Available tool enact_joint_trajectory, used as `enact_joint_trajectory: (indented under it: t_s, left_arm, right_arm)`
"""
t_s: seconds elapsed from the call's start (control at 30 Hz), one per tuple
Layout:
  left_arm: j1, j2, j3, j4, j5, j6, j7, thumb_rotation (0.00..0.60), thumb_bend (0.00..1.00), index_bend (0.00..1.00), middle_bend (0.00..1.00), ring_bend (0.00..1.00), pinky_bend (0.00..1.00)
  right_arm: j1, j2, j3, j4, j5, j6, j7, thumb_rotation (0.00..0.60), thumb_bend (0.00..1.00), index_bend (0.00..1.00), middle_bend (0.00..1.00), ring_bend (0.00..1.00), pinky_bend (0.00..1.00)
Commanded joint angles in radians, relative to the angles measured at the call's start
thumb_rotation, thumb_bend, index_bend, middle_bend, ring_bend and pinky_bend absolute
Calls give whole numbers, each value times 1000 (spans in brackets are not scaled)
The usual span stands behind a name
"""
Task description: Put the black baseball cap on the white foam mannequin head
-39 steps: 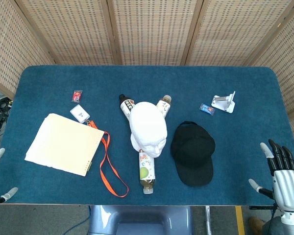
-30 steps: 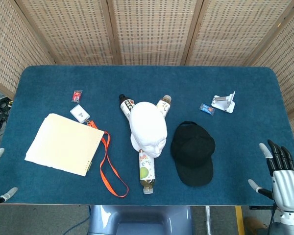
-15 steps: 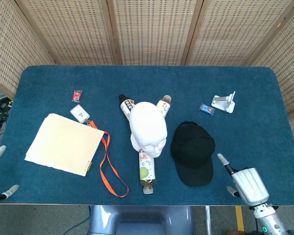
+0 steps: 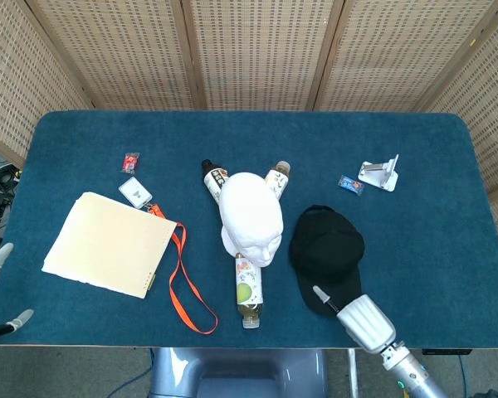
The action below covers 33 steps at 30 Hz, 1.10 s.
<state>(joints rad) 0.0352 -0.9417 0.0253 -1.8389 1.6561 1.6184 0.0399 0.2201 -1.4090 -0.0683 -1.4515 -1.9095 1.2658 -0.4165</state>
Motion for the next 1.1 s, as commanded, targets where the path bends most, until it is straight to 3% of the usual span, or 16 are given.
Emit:
enact_joint_trajectory:
  t_s: [0.03,0.17,0.47,1.1]
  left_arm:
    - [-1,0,-1,0,-2,-1,1,600,0,0,0,0,0]
    - [-2,0,0,-2,-1,-5,3,600,0,0,0,0,0]
    - [-1,1,1,-1,0,-2,0,600,0,0,0,0,0]
    - [-3,3,1,-3,-4,-6,-4,600,0,0,0,0,0]
  right_arm:
    - [14,-34,5,29,-3,0,-1,600,146,162,944,1000,1000]
    - [24,-66,11,49,15,-15,-19,600,299,217,944,1000,1000]
    - [28,-120,19,71,54,-30,-54,600,419,271,943,1000,1000]
    - [28,-179,14,149,83,-20,-124,600,426,283,941,1000,1000]
